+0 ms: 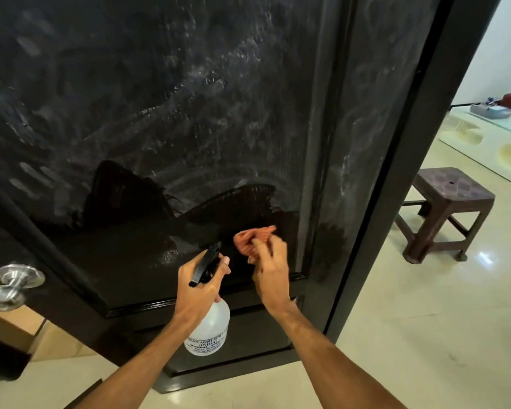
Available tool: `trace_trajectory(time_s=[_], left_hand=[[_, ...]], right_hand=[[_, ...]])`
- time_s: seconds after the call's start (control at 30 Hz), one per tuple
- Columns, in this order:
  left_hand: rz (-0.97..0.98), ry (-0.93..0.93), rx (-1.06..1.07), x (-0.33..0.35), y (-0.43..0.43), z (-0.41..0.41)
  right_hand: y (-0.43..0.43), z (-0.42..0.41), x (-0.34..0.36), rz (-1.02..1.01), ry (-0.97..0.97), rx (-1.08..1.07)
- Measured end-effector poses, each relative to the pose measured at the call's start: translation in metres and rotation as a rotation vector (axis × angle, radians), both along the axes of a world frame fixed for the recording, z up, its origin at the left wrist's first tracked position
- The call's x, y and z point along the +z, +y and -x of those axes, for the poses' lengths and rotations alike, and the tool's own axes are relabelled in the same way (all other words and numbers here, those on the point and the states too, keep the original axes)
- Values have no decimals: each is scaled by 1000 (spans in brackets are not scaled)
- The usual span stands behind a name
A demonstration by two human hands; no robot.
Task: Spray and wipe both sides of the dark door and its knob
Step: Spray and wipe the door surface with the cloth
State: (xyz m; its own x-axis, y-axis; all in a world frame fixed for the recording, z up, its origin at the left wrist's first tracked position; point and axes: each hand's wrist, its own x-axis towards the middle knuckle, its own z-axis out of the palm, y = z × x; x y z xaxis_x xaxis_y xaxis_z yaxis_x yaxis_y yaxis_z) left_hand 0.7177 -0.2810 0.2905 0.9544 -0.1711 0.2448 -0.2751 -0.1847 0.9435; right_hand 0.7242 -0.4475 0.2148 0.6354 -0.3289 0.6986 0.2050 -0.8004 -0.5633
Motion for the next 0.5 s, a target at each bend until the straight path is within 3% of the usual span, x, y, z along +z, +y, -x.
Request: trace_trajectory(time_s=[0.07,0.17,0.23,0.33,0.5], left_hand=[[1,-1,-3,1,-6,1],[13,-9,8,3,-10,1],[4,-8,29,2,-7,1],[-4,5,75,-2,2,6],[15,-14,157,8,30,5]], right_hand=[[-9,2,-6,31,8,0],[-32,4,1,-375,-88,-205],[-36,1,3,-479,-110,-269],[-9,-5,10,-284,-104,-132],[48,-25,36,332,85,263]])
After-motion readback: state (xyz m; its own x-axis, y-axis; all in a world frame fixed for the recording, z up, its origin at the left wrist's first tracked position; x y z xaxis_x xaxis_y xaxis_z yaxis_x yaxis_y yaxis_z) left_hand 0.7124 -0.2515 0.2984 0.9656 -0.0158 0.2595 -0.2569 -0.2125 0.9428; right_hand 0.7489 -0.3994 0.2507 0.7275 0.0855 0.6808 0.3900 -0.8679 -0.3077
